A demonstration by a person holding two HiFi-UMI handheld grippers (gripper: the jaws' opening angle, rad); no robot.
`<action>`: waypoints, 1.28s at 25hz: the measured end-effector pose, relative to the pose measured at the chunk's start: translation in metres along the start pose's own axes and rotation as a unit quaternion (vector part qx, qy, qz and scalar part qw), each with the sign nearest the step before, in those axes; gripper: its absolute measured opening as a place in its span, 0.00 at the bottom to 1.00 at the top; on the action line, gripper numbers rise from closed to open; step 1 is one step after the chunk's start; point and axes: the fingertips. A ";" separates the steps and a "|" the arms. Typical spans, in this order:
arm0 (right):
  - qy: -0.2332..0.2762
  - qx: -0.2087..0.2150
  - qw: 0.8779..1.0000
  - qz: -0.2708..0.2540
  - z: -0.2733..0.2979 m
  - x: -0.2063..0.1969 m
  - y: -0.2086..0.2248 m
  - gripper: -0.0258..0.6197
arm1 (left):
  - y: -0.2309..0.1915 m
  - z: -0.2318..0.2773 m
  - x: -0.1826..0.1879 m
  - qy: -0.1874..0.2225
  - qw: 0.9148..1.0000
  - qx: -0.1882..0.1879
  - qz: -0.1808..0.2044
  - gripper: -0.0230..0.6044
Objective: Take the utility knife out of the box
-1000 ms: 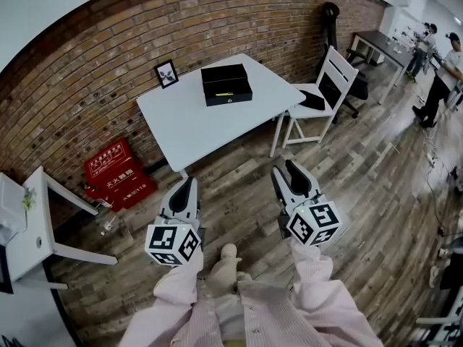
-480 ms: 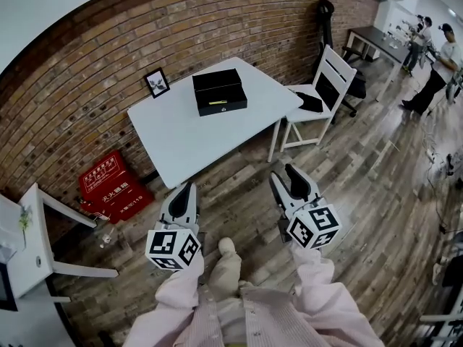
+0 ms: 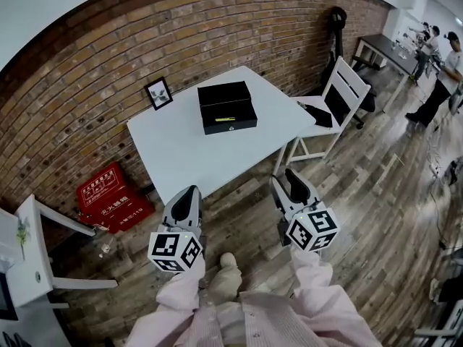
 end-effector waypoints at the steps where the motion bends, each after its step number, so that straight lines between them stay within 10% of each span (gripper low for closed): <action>1: -0.002 0.000 1.000 0.001 0.009 0.003 0.003 0.30 | -0.005 0.008 0.003 -0.001 1.000 -0.001 -0.001 0.02; 32: -0.039 0.026 0.999 0.013 0.189 0.034 0.087 0.30 | -0.087 0.177 0.036 -0.033 0.999 0.012 -0.006 0.02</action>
Point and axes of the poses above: the fingertips, and each gripper's own axes: z forward along the fingers, y to its right, x out of its top, and after that the axes turned 14 degrees about -y, right-handed
